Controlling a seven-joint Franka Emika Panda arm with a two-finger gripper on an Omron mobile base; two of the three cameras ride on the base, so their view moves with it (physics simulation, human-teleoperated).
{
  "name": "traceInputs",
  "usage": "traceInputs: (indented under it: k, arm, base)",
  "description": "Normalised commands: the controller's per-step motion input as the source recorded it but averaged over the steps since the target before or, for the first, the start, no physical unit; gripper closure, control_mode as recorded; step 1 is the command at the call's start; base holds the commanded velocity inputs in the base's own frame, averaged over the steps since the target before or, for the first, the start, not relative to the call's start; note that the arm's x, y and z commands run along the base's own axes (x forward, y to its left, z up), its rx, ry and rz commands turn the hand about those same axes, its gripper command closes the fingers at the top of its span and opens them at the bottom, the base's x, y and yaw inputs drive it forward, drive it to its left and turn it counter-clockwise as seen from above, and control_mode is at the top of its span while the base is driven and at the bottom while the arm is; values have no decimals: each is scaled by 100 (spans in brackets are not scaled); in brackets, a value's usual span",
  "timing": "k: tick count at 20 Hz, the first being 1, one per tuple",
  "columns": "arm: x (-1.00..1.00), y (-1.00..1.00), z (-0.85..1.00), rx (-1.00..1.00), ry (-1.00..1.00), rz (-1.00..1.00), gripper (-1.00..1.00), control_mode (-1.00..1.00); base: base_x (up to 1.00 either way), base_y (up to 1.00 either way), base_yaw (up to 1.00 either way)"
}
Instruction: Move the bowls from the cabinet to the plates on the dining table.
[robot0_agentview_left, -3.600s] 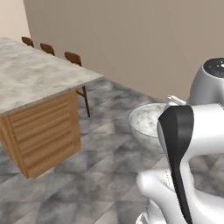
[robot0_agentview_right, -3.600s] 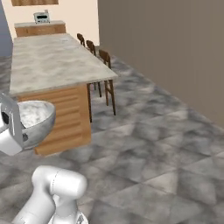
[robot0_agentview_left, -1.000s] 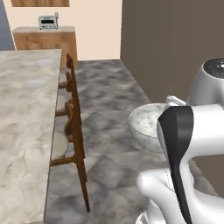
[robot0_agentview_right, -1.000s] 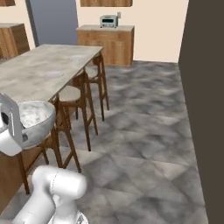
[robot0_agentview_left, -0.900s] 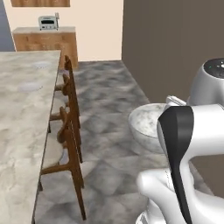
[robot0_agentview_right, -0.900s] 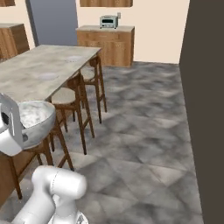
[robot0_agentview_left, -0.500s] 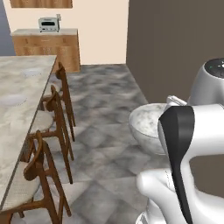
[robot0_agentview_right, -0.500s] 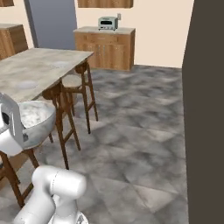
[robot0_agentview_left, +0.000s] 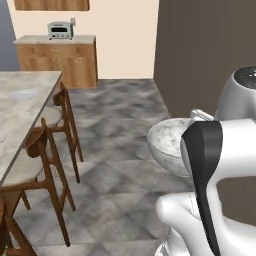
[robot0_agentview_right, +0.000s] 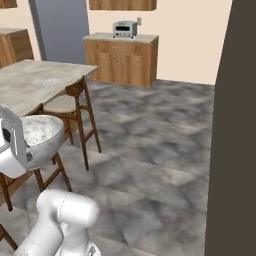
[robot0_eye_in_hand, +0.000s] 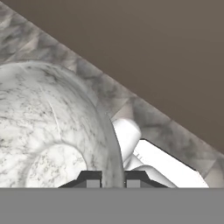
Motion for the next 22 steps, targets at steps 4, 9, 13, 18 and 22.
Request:
traceInputs:
  k: [4, 9, 13, 18, 22]
  arm:
    - [0, 0, 0, 0, 0, 0, 100, 100]
    - [0, 0, 0, 0, 0, 0, 100, 100]
    - [0, 0, 0, 0, 0, 0, 100, 100]
    - [0, 0, 0, 0, 0, 0, 100, 100]
    - [0, 0, 0, 0, 0, 0, 100, 100]
  base:
    - [100, -39, 34]
    - [100, -10, 62]
    - [88, -10, 69]
    - [70, -20, 67]
    - [59, -19, 69]
